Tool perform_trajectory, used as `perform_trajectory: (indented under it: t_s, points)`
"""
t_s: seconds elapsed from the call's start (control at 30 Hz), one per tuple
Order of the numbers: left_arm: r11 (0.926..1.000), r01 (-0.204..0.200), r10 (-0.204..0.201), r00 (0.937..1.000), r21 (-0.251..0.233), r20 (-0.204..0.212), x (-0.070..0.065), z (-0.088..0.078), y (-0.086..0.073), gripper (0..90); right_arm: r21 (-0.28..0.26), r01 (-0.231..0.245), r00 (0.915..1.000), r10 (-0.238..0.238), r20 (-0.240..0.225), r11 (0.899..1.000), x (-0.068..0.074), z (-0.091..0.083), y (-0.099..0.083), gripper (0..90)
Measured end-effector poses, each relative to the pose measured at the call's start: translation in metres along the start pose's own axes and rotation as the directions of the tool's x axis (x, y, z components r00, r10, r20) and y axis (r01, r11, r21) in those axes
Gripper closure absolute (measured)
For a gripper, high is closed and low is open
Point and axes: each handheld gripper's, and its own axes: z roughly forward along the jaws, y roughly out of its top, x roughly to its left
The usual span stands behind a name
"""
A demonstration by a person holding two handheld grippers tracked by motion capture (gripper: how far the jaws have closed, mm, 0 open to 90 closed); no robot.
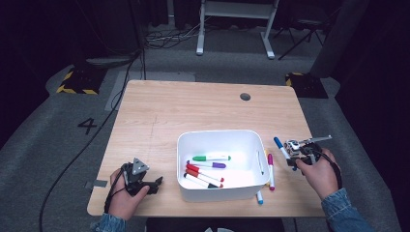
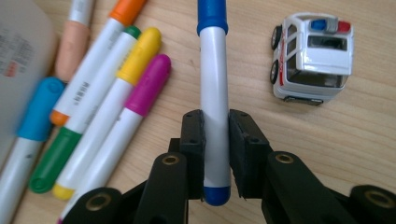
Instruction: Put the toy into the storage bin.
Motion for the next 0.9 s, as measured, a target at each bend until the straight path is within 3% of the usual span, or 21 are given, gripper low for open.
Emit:
perform_trajectory:
  t_s: [0.23,0.5,0.9]
  points:
    - [1.0,0.0,0.0,1.0,0.0,0.0,0.0,0.0,0.0,14.5,-0.046,0.014,0.9989,-0.016,-0.044,0.999,0.01,-0.03,0.01,76.4]
    - [1.0,0.0,0.0,1.0,0.0,0.0,0.0,0.0,0.0,14.5,-0.08,0.06,0.9929,-0.068,-0.097,0.995,0.027,-0.063,0.024,76.4]
    - [1.0,0.002,-0.002,1.0,-0.001,0.002,0.0,0.0,0.0,14.5,-0.111,0.111,0.9785,-0.128,-0.162,0.988,0.051,-0.092,0.039,76.4]
